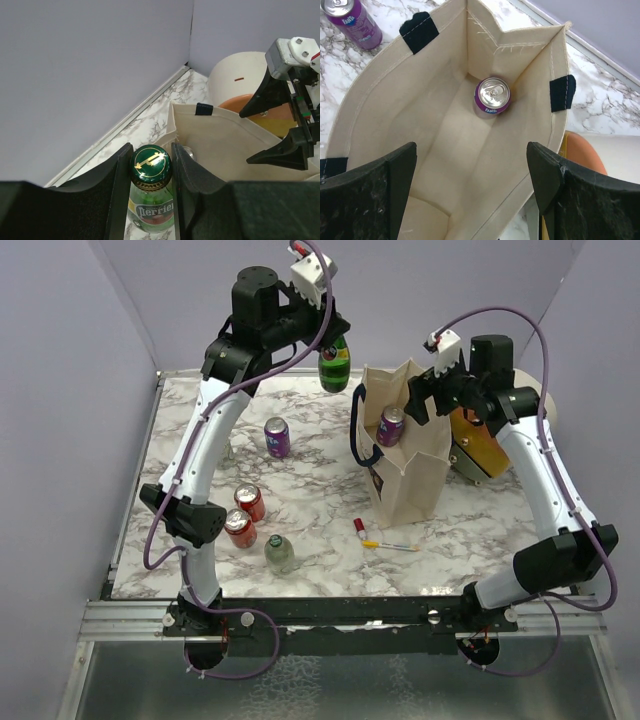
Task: Place the beverage into the canvas bag
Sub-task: Place the drink in the canvas bag.
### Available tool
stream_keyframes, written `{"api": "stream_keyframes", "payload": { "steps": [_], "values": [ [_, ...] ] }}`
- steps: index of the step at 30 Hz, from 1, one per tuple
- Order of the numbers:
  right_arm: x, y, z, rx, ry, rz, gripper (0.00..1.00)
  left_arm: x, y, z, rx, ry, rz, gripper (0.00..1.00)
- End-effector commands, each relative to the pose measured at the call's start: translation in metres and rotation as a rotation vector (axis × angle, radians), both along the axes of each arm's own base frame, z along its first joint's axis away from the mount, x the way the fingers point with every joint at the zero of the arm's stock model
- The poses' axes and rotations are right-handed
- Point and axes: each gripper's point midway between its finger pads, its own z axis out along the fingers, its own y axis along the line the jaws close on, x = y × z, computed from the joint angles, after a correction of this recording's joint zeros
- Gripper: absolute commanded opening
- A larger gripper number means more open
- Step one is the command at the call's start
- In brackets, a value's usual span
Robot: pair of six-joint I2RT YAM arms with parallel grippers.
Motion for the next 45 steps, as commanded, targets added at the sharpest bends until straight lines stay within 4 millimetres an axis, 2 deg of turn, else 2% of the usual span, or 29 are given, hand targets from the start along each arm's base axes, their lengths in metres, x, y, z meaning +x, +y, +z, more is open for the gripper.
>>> {"api": "stream_keyframes", "payload": {
  "steps": [1, 7, 12, 17, 25, 30, 38, 45],
  "values": [
    [-0.008, -0.010, 0.017, 0.033, -0.036, -0.048, 0.90, -0.038, 0.001, 0.101, -0.158, -0.257, -0.020, 0.00],
    [-0.019, -0.016, 0.012, 0.061, -0.027, -0.064, 0.90, -0.037, -0.015, 0.100, -0.212, -0.221, -0.044, 0.00],
    [-0.028, -0.029, 0.006, 0.084, -0.009, -0.088, 0.90, -0.051, -0.035, 0.109, -0.235, -0.245, -0.082, 0.00],
    [-0.033, -0.043, 0.009, 0.106, -0.013, -0.121, 0.90, -0.059, -0.059, 0.104, -0.238, -0.239, -0.120, 0.00],
    [-0.045, -0.054, 0.008, 0.129, -0.016, -0.144, 0.89, -0.057, -0.102, 0.078, -0.233, -0.203, -0.177, 0.00],
    [-0.056, -0.051, 0.005, 0.127, -0.005, -0.105, 0.87, -0.057, -0.125, 0.061, -0.222, -0.185, -0.212, 0.00],
    [-0.069, -0.045, 0.005, 0.108, -0.011, -0.037, 0.86, -0.046, -0.141, 0.021, -0.177, -0.134, -0.234, 0.00],
    [-0.073, -0.046, -0.008, 0.108, 0.012, -0.041, 0.85, -0.047, -0.157, -0.012, -0.117, -0.134, -0.319, 0.00]
  ]
}}
